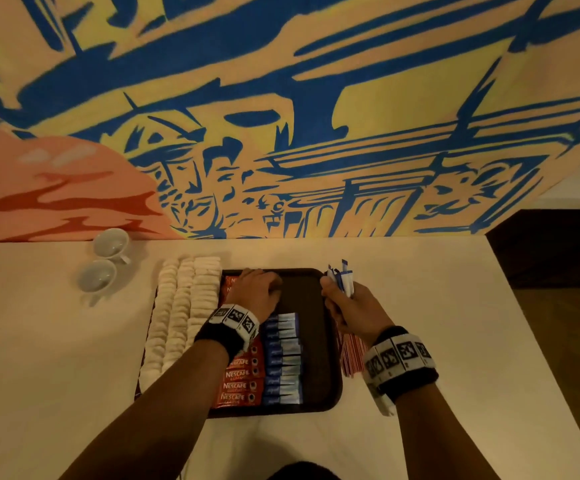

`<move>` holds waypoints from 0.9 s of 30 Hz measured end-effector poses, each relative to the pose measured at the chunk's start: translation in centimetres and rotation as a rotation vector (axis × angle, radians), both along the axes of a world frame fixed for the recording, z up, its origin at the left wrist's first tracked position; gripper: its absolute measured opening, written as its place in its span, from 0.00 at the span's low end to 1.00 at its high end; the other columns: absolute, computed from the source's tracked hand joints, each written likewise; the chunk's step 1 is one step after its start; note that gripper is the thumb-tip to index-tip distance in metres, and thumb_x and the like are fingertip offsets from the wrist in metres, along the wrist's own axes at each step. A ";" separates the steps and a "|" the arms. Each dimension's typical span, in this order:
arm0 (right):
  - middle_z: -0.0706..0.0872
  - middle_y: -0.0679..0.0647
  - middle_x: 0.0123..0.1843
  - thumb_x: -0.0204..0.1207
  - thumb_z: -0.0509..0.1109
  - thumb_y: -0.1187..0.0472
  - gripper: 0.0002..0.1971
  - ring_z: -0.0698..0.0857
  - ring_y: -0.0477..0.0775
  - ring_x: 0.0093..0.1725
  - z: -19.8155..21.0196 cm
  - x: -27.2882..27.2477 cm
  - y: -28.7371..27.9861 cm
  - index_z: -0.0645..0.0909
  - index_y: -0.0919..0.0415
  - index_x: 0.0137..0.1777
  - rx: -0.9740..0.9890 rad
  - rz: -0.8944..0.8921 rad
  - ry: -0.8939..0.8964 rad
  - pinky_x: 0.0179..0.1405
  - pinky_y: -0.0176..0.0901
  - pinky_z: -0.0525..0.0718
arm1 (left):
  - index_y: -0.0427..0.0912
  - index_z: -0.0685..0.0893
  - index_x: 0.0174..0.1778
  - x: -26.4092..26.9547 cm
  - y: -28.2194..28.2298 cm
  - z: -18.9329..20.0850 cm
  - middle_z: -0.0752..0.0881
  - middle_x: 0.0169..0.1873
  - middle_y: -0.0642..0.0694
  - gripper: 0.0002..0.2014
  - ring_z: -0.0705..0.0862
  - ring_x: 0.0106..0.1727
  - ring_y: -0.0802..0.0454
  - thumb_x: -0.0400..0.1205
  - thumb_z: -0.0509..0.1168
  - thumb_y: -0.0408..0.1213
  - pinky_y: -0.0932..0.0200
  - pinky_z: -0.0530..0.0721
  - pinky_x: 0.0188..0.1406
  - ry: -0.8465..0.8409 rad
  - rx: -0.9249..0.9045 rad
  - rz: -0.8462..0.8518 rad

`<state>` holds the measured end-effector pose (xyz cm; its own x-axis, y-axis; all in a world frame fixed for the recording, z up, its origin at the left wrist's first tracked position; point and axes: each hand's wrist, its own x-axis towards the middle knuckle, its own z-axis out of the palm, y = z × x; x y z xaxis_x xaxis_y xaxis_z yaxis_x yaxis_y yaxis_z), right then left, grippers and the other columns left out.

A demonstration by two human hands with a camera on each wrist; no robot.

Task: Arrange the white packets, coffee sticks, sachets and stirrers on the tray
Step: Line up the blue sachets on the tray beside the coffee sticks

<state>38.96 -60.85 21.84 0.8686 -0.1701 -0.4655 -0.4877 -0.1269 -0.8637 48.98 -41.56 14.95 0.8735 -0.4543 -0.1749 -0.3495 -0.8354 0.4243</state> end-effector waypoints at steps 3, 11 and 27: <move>0.73 0.51 0.29 0.86 0.67 0.42 0.19 0.69 0.48 0.25 2.4 1.1 1.7 0.76 0.57 0.42 0.014 0.013 -0.077 0.24 0.40 0.67 | 0.54 0.87 0.61 0.0 1.1 4.2 0.88 0.53 0.52 0.11 0.81 0.59 0.50 0.83 0.68 0.45 0.55 0.78 0.61 0.004 -0.214 0.109; 0.75 0.41 0.22 0.85 0.70 0.46 0.16 0.71 0.38 0.20 9.7 3.8 7.6 0.73 0.49 0.37 -0.107 0.111 -0.338 0.27 0.35 0.69 | 0.57 0.89 0.53 -1.0 6.0 16.7 0.90 0.51 0.64 0.06 0.86 0.53 0.65 0.86 0.67 0.48 0.63 0.82 0.56 0.007 -0.735 0.123; 0.77 0.39 0.23 0.87 0.70 0.55 0.13 0.74 0.36 0.21 16.3 1.3 16.8 0.75 0.45 0.40 -0.253 0.248 -0.561 0.27 0.28 0.68 | 0.53 0.91 0.45 -5.6 12.9 25.5 0.80 0.32 0.52 0.03 0.76 0.34 0.56 0.78 0.77 0.42 0.67 0.76 0.38 -0.221 -0.925 0.121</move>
<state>40.25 -44.10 38.16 0.9951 0.0218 0.0963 0.0968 -0.4099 -0.9070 43.41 -28.66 40.50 0.8938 -0.2345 0.3822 -0.4341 -0.2385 0.8687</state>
